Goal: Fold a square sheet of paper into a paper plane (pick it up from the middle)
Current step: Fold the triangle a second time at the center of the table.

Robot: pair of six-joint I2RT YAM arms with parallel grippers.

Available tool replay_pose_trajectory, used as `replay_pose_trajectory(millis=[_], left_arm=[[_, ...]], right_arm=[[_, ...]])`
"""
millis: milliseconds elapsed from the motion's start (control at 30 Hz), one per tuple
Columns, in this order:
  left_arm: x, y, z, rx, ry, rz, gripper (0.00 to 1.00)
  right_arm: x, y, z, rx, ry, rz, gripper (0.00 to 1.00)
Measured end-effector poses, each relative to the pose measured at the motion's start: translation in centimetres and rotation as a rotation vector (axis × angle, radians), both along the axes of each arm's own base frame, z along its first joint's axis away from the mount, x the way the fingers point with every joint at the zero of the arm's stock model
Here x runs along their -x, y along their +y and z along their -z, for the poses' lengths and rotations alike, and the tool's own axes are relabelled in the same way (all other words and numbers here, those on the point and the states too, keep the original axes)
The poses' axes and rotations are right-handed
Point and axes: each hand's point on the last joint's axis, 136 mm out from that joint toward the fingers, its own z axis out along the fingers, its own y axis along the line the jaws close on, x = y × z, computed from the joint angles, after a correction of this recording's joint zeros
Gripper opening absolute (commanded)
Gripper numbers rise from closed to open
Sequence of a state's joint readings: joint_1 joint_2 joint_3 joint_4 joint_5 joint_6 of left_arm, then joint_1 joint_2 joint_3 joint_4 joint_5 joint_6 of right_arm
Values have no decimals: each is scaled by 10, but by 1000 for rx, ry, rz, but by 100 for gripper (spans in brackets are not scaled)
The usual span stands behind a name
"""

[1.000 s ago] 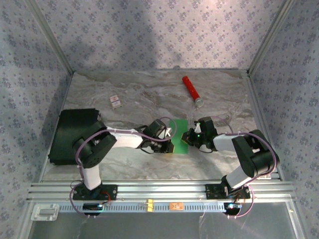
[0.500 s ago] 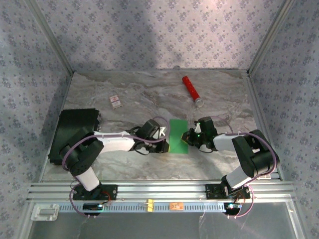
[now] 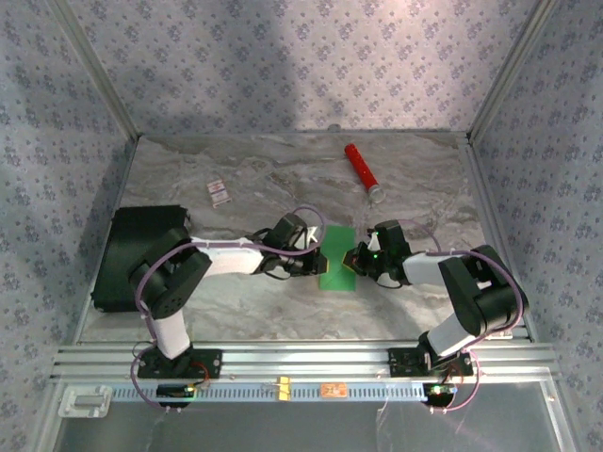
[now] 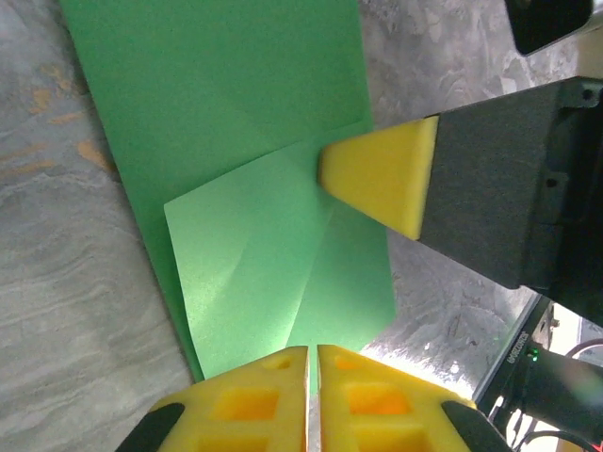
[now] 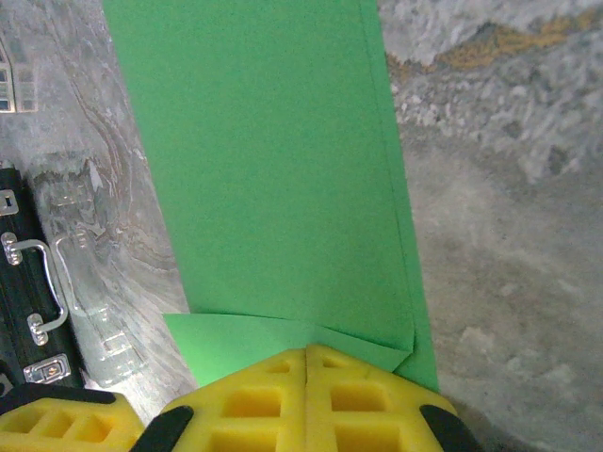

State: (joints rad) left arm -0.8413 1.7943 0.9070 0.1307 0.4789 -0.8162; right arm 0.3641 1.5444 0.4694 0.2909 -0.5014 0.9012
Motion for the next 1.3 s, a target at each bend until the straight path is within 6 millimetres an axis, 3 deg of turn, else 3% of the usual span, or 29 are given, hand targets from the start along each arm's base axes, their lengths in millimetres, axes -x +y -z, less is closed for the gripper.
replay_pose_trajectory(millis=[267, 433, 633, 833, 1067, 1167, 1300], left_arm=[[9, -13, 8, -54, -12, 58, 8], [14, -5, 29, -111, 9, 52, 7], [14, -4, 30, -95, -4, 49, 6], [14, -4, 29, -85, -11, 44, 6], [14, -4, 29, -85, -9, 41, 6], [14, -4, 29, -85, -9, 40, 6], [14, -4, 29, -86, -9, 40, 6]], right_arm=[[0, 0, 0, 0, 1, 1, 2], [0, -2, -1, 6, 6, 5, 3], [1, -3, -8, 13, -6, 9, 5], [6, 11, -23, -3, -46, -39, 5], [27, 33, -11, 12, -11, -122, 3], [30, 32, 0, 23, 19, -118, 3], [24, 25, 0, 14, 22, -91, 3]])
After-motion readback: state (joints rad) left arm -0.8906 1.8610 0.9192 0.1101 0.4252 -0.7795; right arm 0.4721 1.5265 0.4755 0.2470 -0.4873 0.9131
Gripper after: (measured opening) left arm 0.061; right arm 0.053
